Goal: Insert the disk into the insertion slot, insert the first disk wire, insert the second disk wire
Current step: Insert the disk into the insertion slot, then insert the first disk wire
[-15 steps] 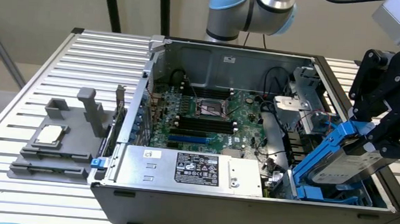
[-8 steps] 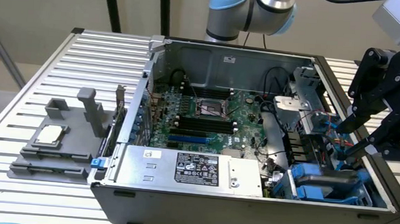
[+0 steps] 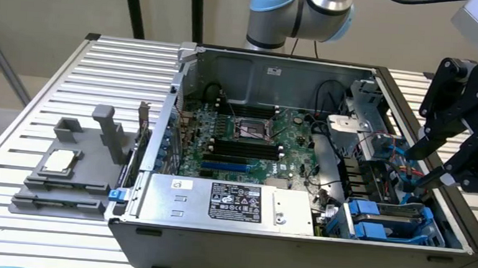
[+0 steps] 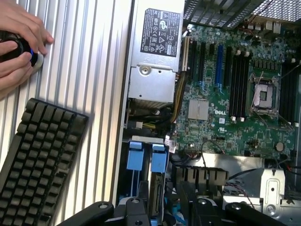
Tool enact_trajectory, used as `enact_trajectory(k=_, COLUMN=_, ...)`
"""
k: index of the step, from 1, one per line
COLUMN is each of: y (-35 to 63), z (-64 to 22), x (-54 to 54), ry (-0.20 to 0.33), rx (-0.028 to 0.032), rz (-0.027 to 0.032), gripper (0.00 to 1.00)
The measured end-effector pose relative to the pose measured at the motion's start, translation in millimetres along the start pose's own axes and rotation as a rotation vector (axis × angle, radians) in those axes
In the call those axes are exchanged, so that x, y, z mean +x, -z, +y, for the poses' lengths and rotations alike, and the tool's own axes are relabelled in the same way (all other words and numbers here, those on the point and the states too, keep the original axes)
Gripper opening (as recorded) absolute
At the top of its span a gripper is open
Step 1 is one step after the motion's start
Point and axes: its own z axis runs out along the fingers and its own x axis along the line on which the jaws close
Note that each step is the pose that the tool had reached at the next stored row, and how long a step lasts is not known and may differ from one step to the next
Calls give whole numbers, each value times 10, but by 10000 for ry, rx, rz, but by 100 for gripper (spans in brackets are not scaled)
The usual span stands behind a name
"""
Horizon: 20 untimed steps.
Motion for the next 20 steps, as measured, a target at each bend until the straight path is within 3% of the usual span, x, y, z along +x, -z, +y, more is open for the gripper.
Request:
enact_trajectory(k=4, y=3, z=-67, x=4, ry=20, rx=-3, rz=1, gripper=38)
enact_trajectory(k=6, y=3, z=-74, x=6, ry=23, rx=-3, rz=-1, gripper=25)
enact_trajectory(k=7, y=4, z=-77, x=6, ry=25, rx=-4, rz=1, gripper=25)
enact_trajectory(k=9, y=4, z=-81, x=6, ry=29, rx=-4, rz=1, gripper=13)
enact_trajectory(k=20, y=4, z=-81, x=6, ry=30, rx=-4, rz=1, gripper=11)
